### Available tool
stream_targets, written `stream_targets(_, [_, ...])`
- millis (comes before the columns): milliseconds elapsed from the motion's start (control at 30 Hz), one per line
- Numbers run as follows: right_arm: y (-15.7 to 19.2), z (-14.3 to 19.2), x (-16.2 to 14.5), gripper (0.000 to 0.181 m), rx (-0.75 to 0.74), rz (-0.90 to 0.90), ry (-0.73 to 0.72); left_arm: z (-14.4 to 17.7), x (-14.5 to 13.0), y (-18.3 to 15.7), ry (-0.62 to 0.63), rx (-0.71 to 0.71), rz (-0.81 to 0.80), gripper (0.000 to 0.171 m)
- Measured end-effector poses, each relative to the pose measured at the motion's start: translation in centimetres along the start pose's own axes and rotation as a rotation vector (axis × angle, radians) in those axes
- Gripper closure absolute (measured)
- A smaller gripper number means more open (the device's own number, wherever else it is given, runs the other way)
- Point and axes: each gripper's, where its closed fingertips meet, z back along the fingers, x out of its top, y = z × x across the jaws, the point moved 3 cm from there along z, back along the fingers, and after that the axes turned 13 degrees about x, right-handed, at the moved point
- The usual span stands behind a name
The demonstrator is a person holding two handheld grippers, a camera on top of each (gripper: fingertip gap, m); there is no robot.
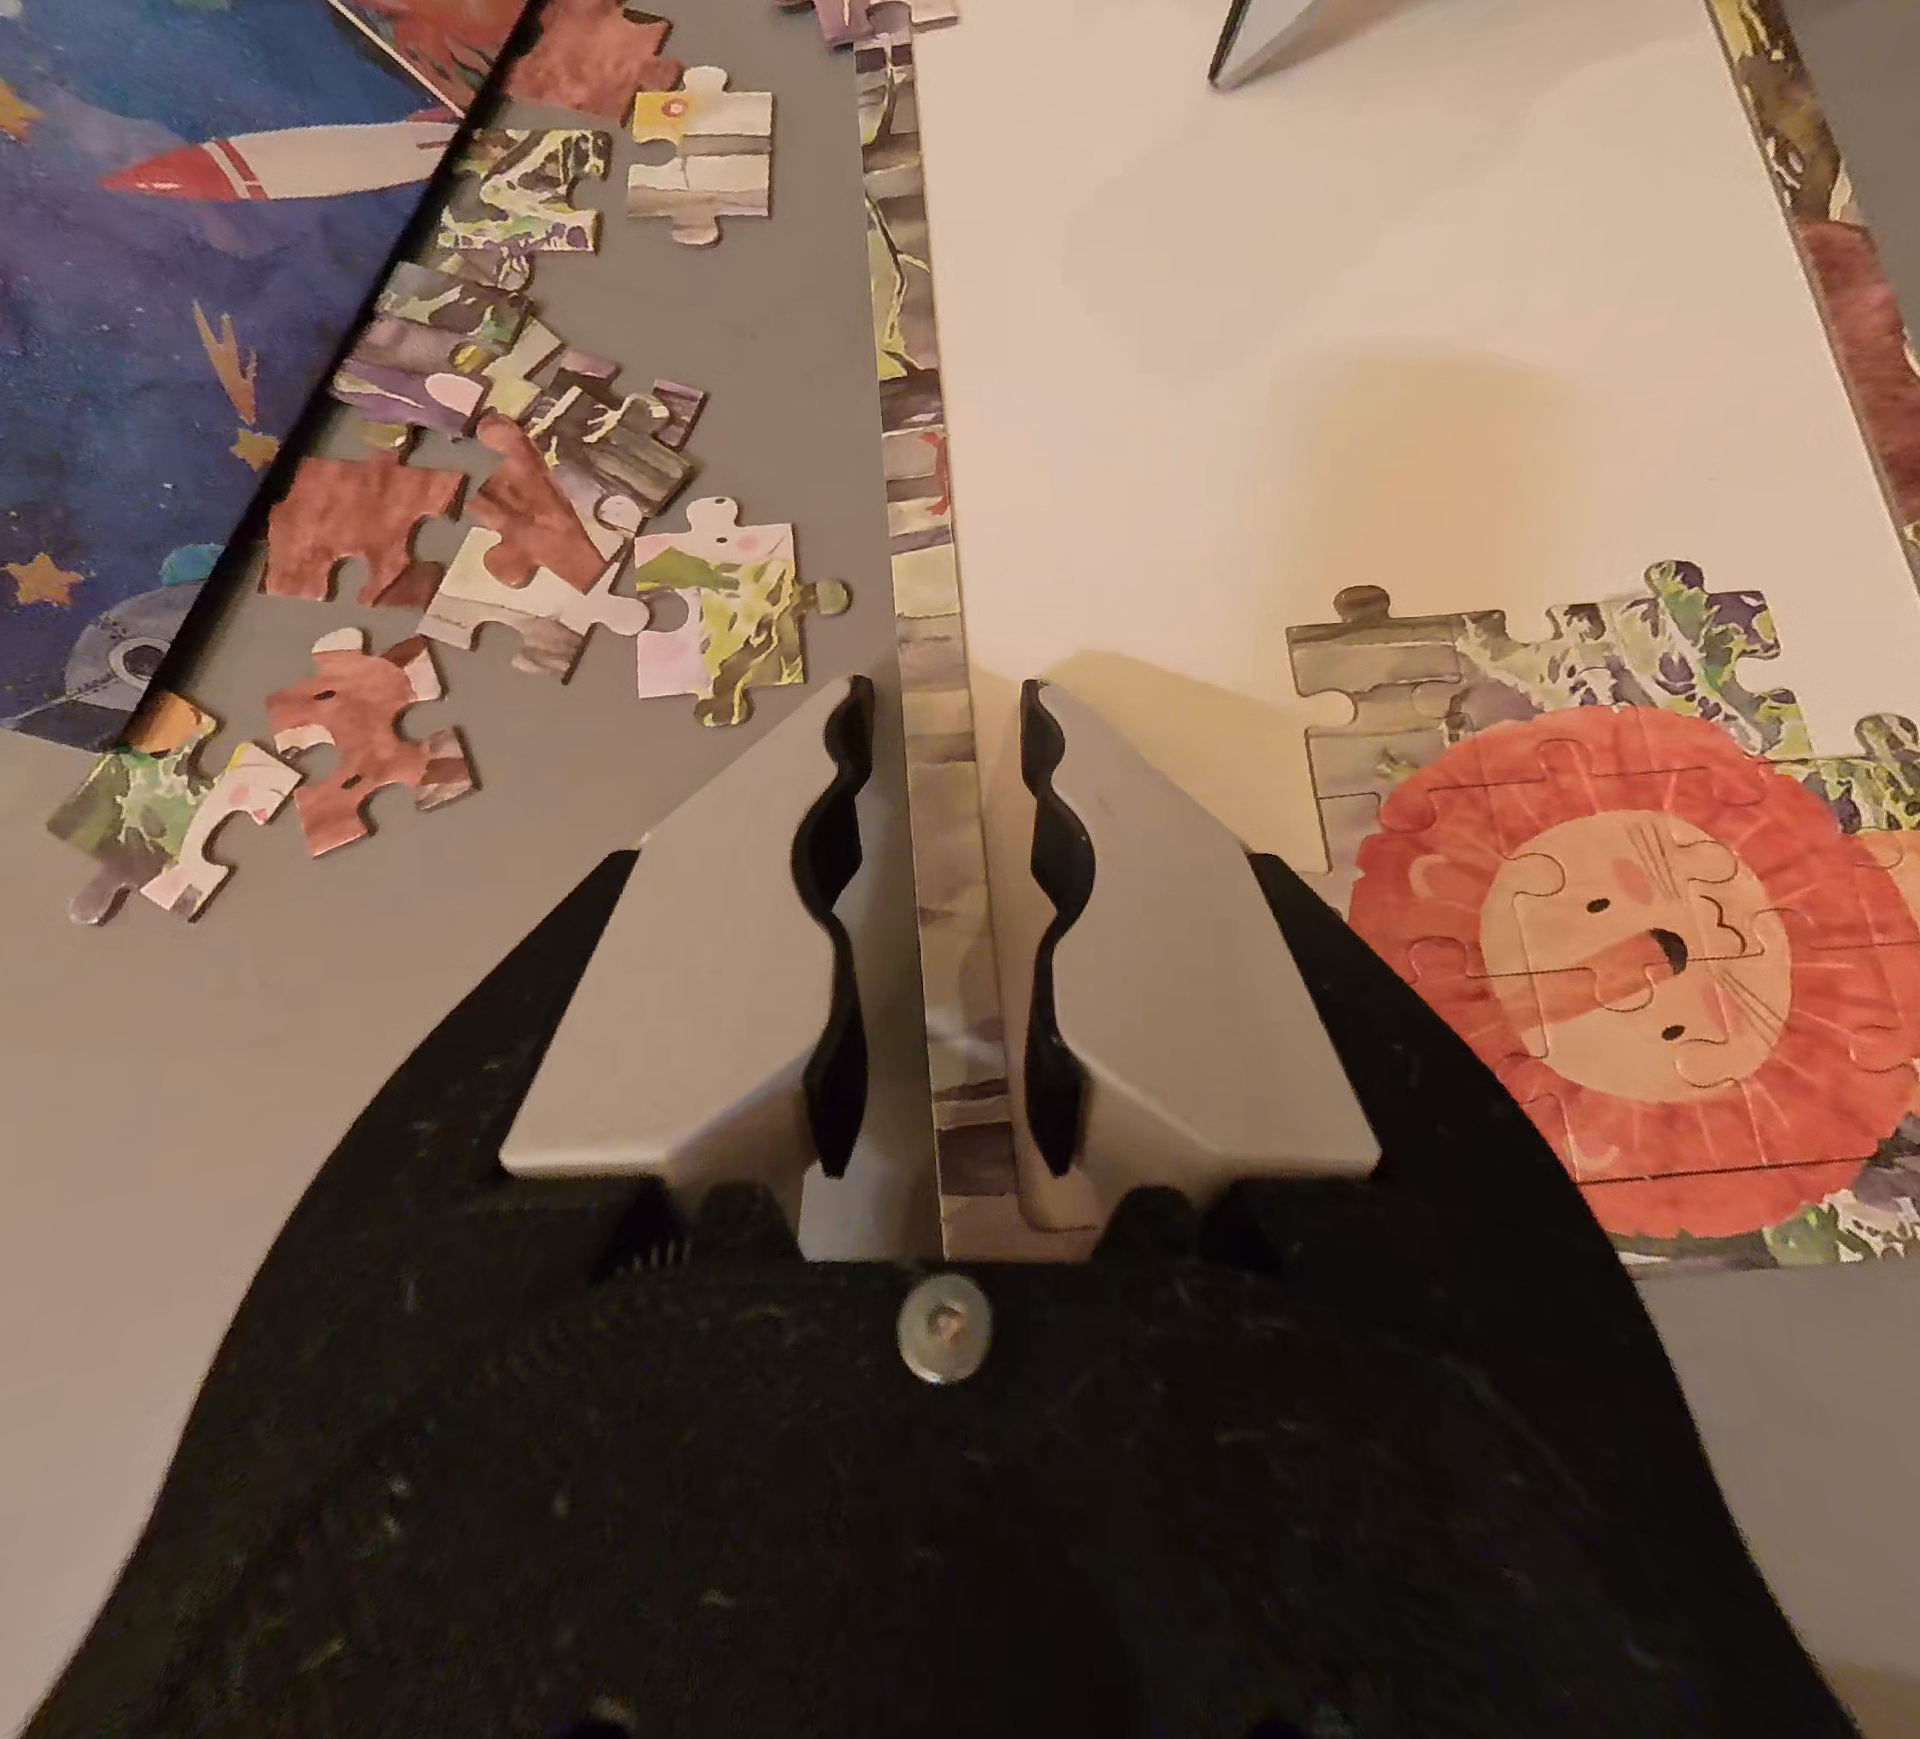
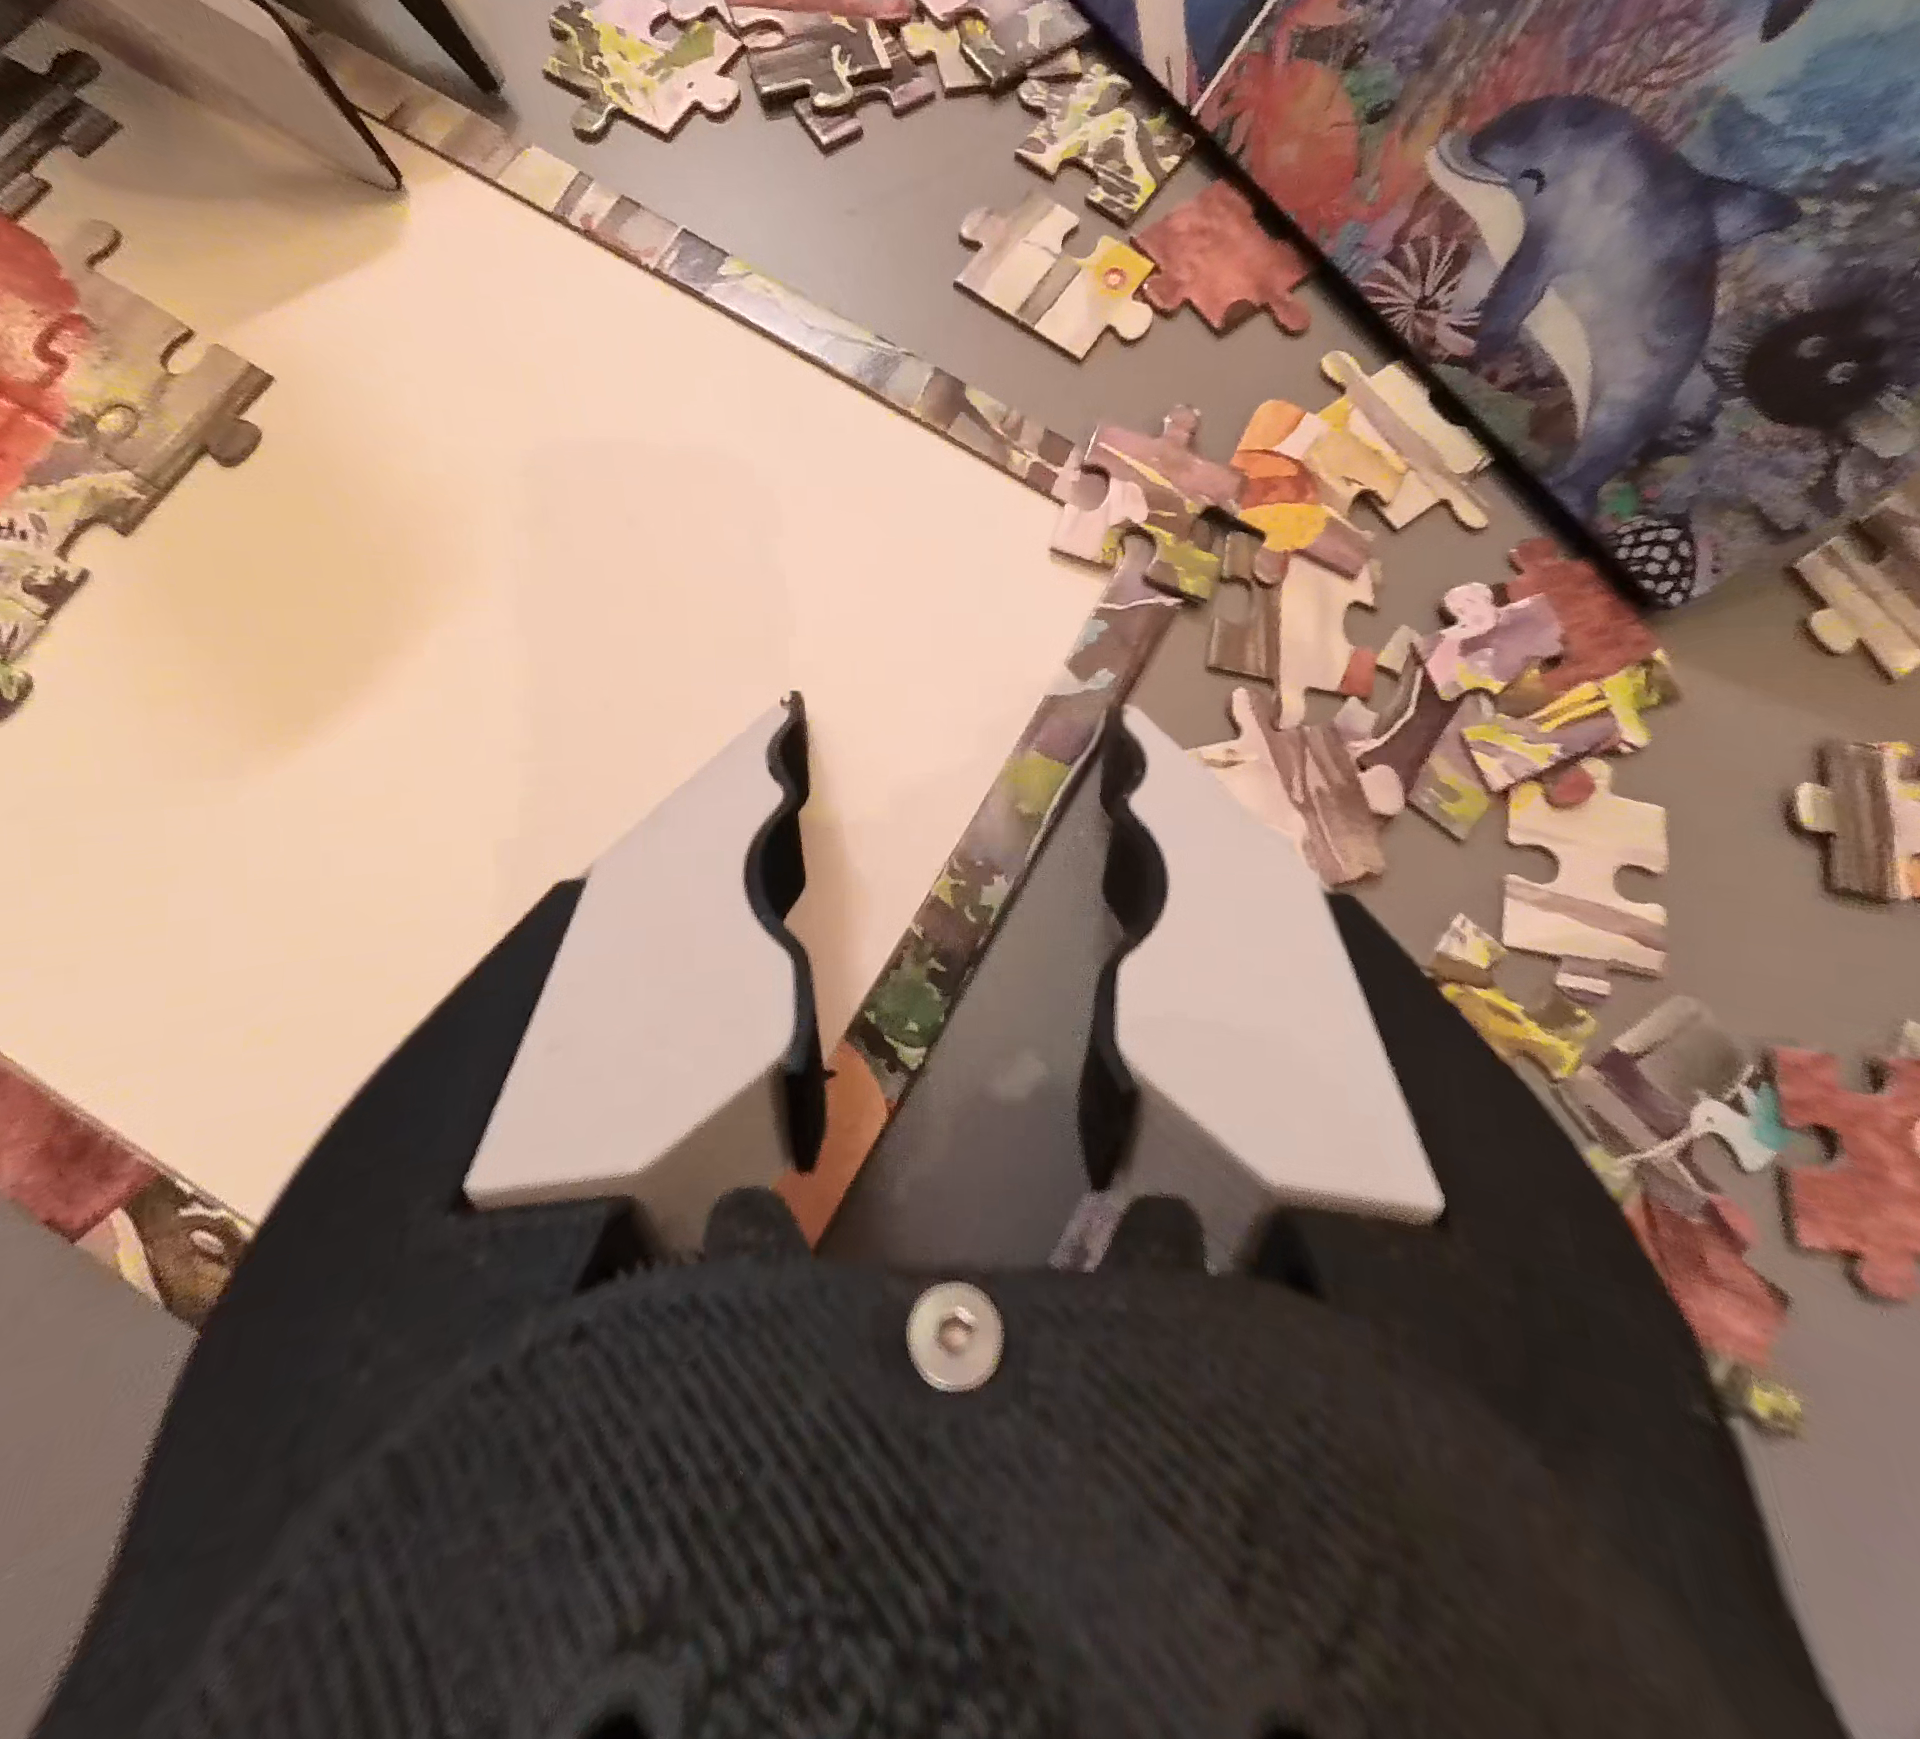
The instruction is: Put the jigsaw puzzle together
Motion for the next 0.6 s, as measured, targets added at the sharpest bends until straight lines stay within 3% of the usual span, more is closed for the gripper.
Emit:
stream_targets(367, [0.1,0.2,-0.5,0.128,0.022,-0.072,-0.011,-0.1,0.0,-0.1,0.007,0.006,-0.013,0.147])
stream_targets(600, [1.6,1.3,-1.5,0.13,0.09,-0.022,0.061,-0.3,0.2,0.0,-0.002,0.049,-0.042,0.152])
